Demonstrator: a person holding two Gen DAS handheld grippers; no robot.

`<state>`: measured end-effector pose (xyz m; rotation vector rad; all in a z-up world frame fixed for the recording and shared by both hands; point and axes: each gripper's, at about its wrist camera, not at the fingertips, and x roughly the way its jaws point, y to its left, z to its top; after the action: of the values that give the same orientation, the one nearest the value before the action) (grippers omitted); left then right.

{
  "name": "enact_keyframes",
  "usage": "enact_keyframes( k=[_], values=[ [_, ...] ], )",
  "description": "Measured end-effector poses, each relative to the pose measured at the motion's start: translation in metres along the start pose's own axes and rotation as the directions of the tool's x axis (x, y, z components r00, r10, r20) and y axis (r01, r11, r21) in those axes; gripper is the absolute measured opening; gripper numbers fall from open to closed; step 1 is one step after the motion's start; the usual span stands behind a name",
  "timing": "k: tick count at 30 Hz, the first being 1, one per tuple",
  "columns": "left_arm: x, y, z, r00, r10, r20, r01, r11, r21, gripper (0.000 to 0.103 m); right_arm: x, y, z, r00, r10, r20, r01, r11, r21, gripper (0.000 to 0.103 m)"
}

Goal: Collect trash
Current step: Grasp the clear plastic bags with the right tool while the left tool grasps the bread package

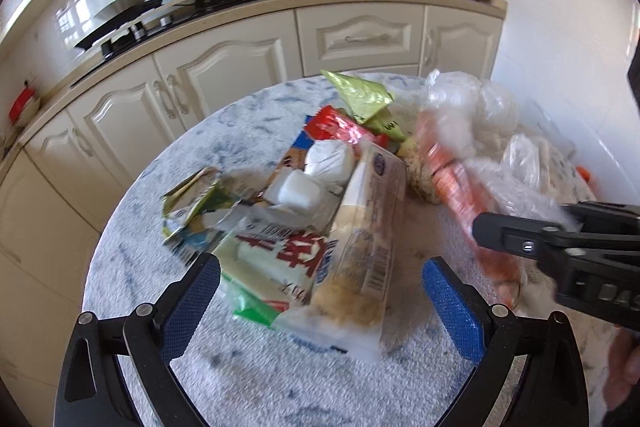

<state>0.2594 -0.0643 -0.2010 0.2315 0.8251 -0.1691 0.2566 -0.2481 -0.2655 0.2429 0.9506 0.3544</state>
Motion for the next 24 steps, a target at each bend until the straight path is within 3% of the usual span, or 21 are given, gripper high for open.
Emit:
enact_keyframes(
  k=[2, 6, 8, 11, 15, 20, 24],
  values=[
    [0.013, -0.008, 0.005, 1.0, 0.025, -0.005, -0.025, 0.999, 0.047, 0.094, -0.007, -0.005, -0.001, 1.0, 0.027, 0.009, -0.027, 0.999, 0.021, 0.025],
    [0.04, -0.028, 0.01, 0.998, 0.055, -0.041, -0.049, 0.99, 0.131, 0.073, -0.011, -0.008, -0.003, 1.0, 0.016, 0.012, -0.017, 1.0, 0.017, 0.025],
    [0.04, -0.034, 0.009, 0.999, 0.044, -0.02, -0.041, 0.991, 0.128, 0.069, -0.006, -0.01, -0.005, 1.0, 0.018, -0.006, -0.018, 1.0, 0.02, 0.025],
    [0.04, -0.035, 0.012, 0.999, 0.042, -0.017, -0.04, 0.992, 0.116, 0.054, -0.006, -0.006, -0.006, 1.0, 0.03, -0.005, -0.03, 1.0, 0.01, 0.026],
    [0.04, -0.029, 0.017, 1.0, -0.025, -0.01, 0.025, 0.995, 0.097, 0.036, -0.004, 0.002, -0.005, 0.999, 0.038, -0.007, -0.038, 0.999, -0.023, 0.029],
    [0.047, -0.035, 0.016, 0.999, 0.031, 0.025, -0.035, 0.987, 0.156, 0.039, 0.02, 0.006, 0.003, 0.999, -0.005, -0.048, 0.003, 0.999, -0.039, 0.042],
    [0.049, -0.033, 0.017, 1.0, -0.01, 0.015, 0.008, 0.99, 0.14, 0.033, 0.04, 0.007, 0.009, 0.996, -0.061, -0.059, 0.058, 0.997, -0.056, 0.05]
  ],
)
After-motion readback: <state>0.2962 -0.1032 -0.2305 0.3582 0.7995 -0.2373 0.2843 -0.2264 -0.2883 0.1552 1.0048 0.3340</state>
